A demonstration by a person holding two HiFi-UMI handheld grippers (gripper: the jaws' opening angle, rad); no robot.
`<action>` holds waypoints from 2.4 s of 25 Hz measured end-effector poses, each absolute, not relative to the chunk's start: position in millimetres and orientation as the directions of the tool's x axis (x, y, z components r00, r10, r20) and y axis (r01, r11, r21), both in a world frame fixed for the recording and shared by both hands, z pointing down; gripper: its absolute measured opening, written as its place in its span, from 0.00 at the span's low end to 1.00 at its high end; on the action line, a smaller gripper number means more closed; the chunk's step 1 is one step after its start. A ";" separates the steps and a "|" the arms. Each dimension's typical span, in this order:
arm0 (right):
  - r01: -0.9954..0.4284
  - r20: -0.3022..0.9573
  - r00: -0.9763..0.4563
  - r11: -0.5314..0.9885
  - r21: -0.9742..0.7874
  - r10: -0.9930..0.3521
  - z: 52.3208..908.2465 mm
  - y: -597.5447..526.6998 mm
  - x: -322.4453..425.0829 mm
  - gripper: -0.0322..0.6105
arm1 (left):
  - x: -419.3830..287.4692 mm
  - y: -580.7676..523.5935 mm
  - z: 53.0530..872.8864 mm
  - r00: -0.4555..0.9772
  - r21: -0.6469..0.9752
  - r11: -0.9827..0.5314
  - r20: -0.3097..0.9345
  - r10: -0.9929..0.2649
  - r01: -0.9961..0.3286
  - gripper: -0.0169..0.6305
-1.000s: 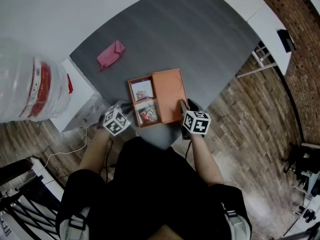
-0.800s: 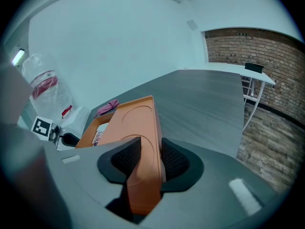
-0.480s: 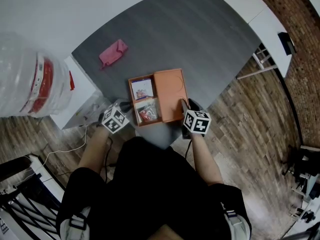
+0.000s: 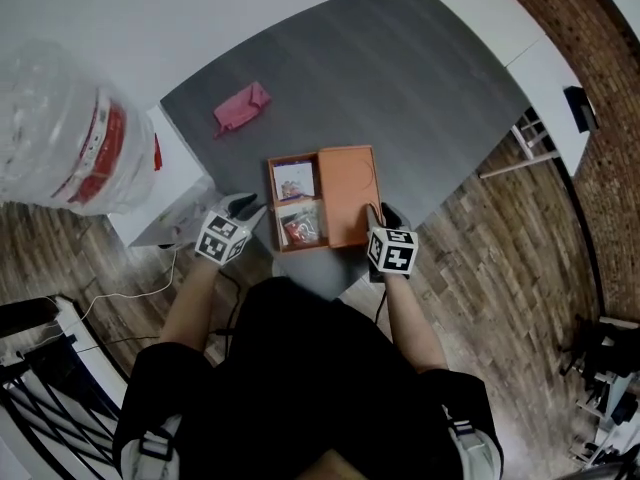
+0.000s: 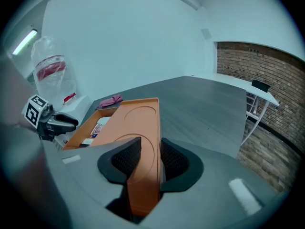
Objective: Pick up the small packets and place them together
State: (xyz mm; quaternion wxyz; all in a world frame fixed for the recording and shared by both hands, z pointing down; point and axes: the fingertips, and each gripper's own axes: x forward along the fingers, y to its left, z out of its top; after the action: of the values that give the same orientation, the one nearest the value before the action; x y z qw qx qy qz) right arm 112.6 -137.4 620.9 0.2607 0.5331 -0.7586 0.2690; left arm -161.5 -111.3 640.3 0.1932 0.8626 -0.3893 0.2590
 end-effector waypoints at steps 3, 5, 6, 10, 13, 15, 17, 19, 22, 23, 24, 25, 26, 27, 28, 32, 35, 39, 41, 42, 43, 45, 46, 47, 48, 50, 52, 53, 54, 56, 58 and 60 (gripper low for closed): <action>-0.943 0.683 -0.296 0.319 -0.096 -0.668 621.1 -140.8 110.9 0.26 | -157.3 -115.8 612.3 0.554 0.104 -0.598 0.526 -0.645 -0.795 0.22; -0.934 0.691 -0.293 0.353 -0.058 -0.661 621.9 -141.3 108.3 0.25 | -156.0 -115.5 595.2 0.552 0.128 -0.566 0.471 -0.688 -0.814 0.20; -0.928 0.695 -0.295 0.370 -0.044 -0.656 621.9 -141.6 107.4 0.26 | -155.4 -114.8 588.0 0.550 0.143 -0.551 0.448 -0.705 -0.822 0.20; -0.906 0.642 -0.338 0.423 -0.023 -0.689 602.3 -143.6 105.1 0.25 | -145.6 -110.4 565.5 0.552 0.157 -0.538 0.392 -0.736 -0.828 0.19; -0.887 0.578 -0.391 0.461 -0.030 -0.716 583.2 -139.5 97.0 0.25 | -131.1 -102.5 563.9 0.582 0.153 -0.576 0.408 -0.703 -0.803 0.19; -0.875 0.564 -0.419 0.483 -0.039 -0.712 578.2 -134.8 91.1 0.25 | -117.9 -95.9 575.3 0.601 0.134 -0.621 0.471 -0.646 -0.772 0.19; -0.866 0.560 -0.439 0.498 -0.054 -0.703 575.8 -129.8 87.0 0.24 | -102.3 -90.0 589.6 0.612 0.099 -0.681 0.544 -0.574 -0.726 0.20; -0.861 0.547 -0.454 0.505 -0.065 -0.703 571.6 -125.8 84.7 0.23 | -86.2 -87.5 599.8 0.617 0.051 -0.744 0.599 -0.511 -0.666 0.22; -0.859 0.521 -0.466 0.507 -0.072 -0.715 564.1 -121.4 84.9 0.18 | -66.7 -88.7 612.8 0.616 0.021 -0.814 0.665 -0.423 -0.581 0.28; -0.858 0.518 -0.469 0.508 -0.076 -0.715 562.5 -119.9 84.9 0.18 | -62.3 -89.1 619.5 0.613 0.023 -0.829 0.684 -0.394 -0.559 0.29; -0.858 0.514 -0.472 0.508 -0.079 -0.716 561.0 -118.4 84.4 0.18 | -58.9 -88.3 625.3 0.609 0.030 -0.842 0.704 -0.364 -0.539 0.29; -0.858 0.509 -0.474 0.508 -0.082 -0.718 559.4 -117.1 83.8 0.18 | -56.2 -86.5 629.3 0.602 0.037 -0.854 0.725 -0.334 -0.519 0.29; -0.859 0.503 -0.474 0.506 -0.083 -0.723 558.0 -116.0 83.4 0.16 | -54.1 -85.0 631.9 0.592 0.039 -0.865 0.744 -0.310 -0.501 0.29; -0.861 0.498 -0.472 0.502 -0.083 -0.727 557.2 -115.1 83.4 0.15 | -52.0 -84.1 634.0 0.582 0.032 -0.876 0.759 -0.291 -0.481 0.31; -0.863 0.496 -0.470 0.498 -0.084 -0.730 557.1 -114.2 83.7 0.14 | -49.9 -83.2 636.6 0.572 0.023 -0.889 0.773 -0.275 -0.458 0.31; -0.870 0.503 -0.462 0.483 -0.098 -0.731 559.7 -108.8 85.1 0.14 | -43.9 -74.4 653.1 0.533 0.018 -0.939 0.827 -0.179 -0.343 0.38; -0.877 0.508 -0.452 0.471 -0.100 -0.734 560.7 -104.9 87.3 0.14 | -44.1 -67.3 667.7 0.487 0.045 -0.958 0.867 -0.103 -0.282 0.45; -0.887 0.514 -0.435 0.451 -0.101 -0.740 560.7 -102.2 90.1 0.14 | -46.3 -62.9 679.1 0.418 0.040 -0.973 0.906 -0.060 -0.225 0.53; -0.890 0.514 -0.428 0.444 -0.099 -0.743 559.2 -101.8 90.9 0.14 | -46.5 -61.4 681.0 0.392 0.031 -0.980 0.919 -0.049 -0.195 0.53; -0.891 0.514 -0.426 0.443 -0.097 -0.744 558.6 -101.4 90.8 0.14 | -47.0 -59.6 682.0 0.377 0.029 -0.984 0.925 -0.040 -0.175 0.53; -0.893 0.515 -0.423 0.441 -0.096 -0.745 558.4 -100.9 90.7 0.14 | -47.5 -57.3 683.4 0.363 0.029 -0.987 0.931 -0.030 -0.155 0.52; -0.895 0.517 -0.420 0.436 -0.097 -0.746 559.2 -99.4 90.7 0.14 | -48.1 -53.5 686.5 0.335 0.029 -0.992 0.942 -0.013 -0.121 0.51; -0.896 0.520 -0.419 0.434 -0.100 -0.745 560.2 -98.6 90.7 0.14 | -48.5 -52.4 688.2 0.321 0.031 -0.994 0.947 -0.006 -0.108 0.49; -0.896 0.522 -0.418 0.431 -0.104 -0.743 561.4 -98.1 90.6 0.14 | -49.0 -51.8 689.9 0.308 0.035 -0.994 0.951 0.002 -0.100 0.49; -0.897 0.524 -0.417 0.429 -0.107 -0.742 562.4 -97.7 90.5 0.14 | -49.6 -51.6 691.1 0.296 0.042 -0.994 0.955 0.012 -0.098 0.49; -0.899 0.526 -0.415 0.423 -0.112 -0.742 563.7 -96.9 90.6 0.14 | -50.0 -51.4 692.1 0.280 0.061 -0.993 0.959 0.030 -0.102 0.49; -0.901 0.527 -0.412 0.418 -0.115 -0.743 564.4 -96.2 90.7 0.13 | -50.7 -50.8 693.2 0.267 0.071 -0.992 0.963 0.041 -0.101 0.48; -0.902 0.528 -0.411 0.417 -0.114 -0.744 564.6 -96.0 90.7 0.13 | -51.4 -50.5 693.8 0.260 0.074 -0.992 0.965 0.045 -0.101 0.48; -0.902 0.527 -0.410 0.416 -0.114 -0.744 564.7 -96.1 90.7 0.13 | -51.7 -50.5 694.1 0.257 0.077 -0.992 0.965 0.048 -0.102 0.48; -0.903 0.527 -0.409 0.414 -0.115 -0.745 564.9 -96.2 91.0 0.13 | -51.4 -51.1 693.0 0.267 0.083 -0.991 0.962 0.052 -0.108 0.47; -0.902 0.527 -0.410 0.414 -0.118 -0.744 565.1 -96.2 91.6 0.13 | -50.4 -52.5 690.1 0.291 0.087 -0.989 0.955 0.048 -0.120 0.46; -0.901 0.529 -0.413 0.416 -0.120 -0.741 565.7 -96.0 92.2 0.13 | -48.7 -54.8 686.0 0.324 0.085 -0.987 0.945 0.036 -0.139 0.44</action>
State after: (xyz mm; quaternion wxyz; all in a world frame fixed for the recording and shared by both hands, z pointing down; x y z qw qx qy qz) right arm 92.2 -96.0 565.7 0.2022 0.5026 -0.8169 0.1979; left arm -48.7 -54.8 686.0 0.0753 0.8102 -0.0316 0.5805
